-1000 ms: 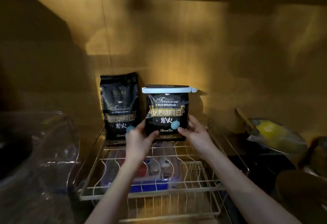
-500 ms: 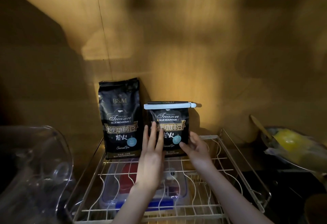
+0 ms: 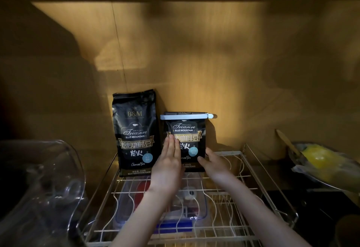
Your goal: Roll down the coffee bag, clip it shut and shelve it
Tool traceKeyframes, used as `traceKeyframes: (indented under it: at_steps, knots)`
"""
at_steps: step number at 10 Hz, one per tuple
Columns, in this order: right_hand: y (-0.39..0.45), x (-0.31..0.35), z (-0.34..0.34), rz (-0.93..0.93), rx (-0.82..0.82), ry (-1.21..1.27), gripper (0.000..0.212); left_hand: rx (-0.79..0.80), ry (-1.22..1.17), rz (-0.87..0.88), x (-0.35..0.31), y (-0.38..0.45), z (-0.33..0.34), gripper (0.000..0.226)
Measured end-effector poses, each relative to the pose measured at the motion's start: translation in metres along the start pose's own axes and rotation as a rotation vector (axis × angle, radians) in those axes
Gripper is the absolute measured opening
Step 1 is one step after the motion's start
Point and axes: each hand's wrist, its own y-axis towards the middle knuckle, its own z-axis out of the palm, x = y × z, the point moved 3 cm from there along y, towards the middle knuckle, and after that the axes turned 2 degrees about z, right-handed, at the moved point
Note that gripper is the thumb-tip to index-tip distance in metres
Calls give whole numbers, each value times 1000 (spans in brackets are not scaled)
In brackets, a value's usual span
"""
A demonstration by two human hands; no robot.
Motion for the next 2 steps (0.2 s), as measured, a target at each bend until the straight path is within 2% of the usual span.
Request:
traceKeyframes:
  at_steps: [1, 2]
  knots:
    - [-18, 21, -17, 31, 53, -17, 59, 178, 4, -56, -6, 6, -27, 78]
    - [-57, 64, -55, -156, -85, -2, 56, 313, -12, -62, -10, 18, -63, 73]
